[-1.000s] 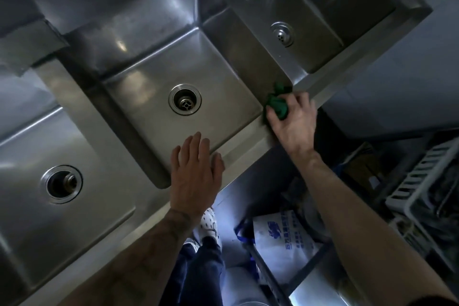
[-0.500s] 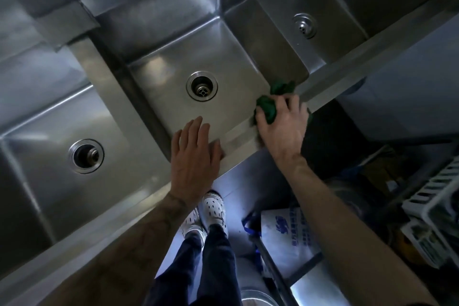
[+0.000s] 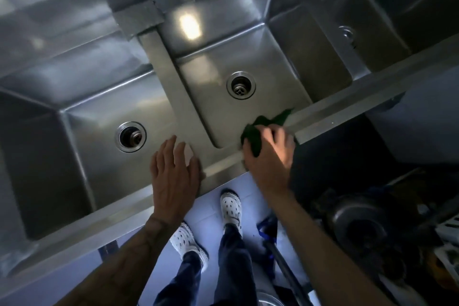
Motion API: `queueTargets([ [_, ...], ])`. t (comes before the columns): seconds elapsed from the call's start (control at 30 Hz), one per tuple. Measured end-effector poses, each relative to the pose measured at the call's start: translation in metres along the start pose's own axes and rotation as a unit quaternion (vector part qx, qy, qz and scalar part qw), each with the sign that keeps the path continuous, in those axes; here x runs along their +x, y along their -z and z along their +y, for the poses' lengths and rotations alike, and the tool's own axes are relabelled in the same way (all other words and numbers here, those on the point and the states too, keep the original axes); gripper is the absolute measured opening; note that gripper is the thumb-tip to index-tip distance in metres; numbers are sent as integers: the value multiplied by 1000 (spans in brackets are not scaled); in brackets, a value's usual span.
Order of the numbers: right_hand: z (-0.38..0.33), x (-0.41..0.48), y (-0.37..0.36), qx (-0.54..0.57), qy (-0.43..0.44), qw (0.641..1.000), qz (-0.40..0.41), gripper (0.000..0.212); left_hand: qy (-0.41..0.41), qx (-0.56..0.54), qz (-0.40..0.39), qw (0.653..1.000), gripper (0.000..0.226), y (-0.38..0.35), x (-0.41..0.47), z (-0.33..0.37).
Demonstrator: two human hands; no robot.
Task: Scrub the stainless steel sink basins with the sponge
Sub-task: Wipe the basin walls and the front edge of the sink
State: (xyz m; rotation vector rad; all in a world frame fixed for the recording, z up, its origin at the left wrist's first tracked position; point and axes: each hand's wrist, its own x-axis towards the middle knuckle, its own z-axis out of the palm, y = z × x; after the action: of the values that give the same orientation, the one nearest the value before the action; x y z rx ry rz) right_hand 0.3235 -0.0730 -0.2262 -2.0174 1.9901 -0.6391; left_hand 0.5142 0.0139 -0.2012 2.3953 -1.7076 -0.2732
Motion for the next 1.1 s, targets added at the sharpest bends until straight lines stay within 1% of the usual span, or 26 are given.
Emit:
queueTargets([
  [0.1, -55, -59, -24, 16, 106, 992, -71, 41, 16, -4, -9, 1000, 43, 4, -11, -20],
  [0.13, -64, -71, -30, 16, 130, 988, -88, 42, 23, -7, -17, 1000, 44, 6, -14, -28],
  [0.17, -68, -78, -34, 12, 135, 986, -96, 42, 30, -8, -24, 999, 45, 8, -17, -35],
  [0.27, -73, -81, -37, -13, 117, 989, -86, 41, 43, 2, -39, 998, 48, 12, -22, -55],
  [0.37, -92, -54, -50, -34, 100, 992, -74, 40, 59, -1, -51, 997, 51, 8, -25, -66],
  [0.5, -125, -6, -71, 18, 40, 996, -77, 35, 38, 1, -30, 999, 43, -1, -26, -71],
  [0.7, -108, -33, -67, -14, 78, 994, -71, 38, 30, 8, -16, 999, 40, -9, -26, -79],
  [0.8, -138, 15, -89, -3, 72, 994, -79, 37, 31, 4, -23, 999, 42, -12, -25, -81],
  [0.93, -188, 94, -121, 14, 90, 990, -107, 40, 26, 5, -20, 999, 45, -14, -25, -82],
  [1.0, -190, 94, -123, 15, 93, 990, -101, 40, 23, 6, -12, 1000, 44, -15, -24, -83],
  [1.1, -173, 64, -112, 11, 94, 993, -74, 36, 22, 3, -11, 1000, 44, -14, -24, -82],
])
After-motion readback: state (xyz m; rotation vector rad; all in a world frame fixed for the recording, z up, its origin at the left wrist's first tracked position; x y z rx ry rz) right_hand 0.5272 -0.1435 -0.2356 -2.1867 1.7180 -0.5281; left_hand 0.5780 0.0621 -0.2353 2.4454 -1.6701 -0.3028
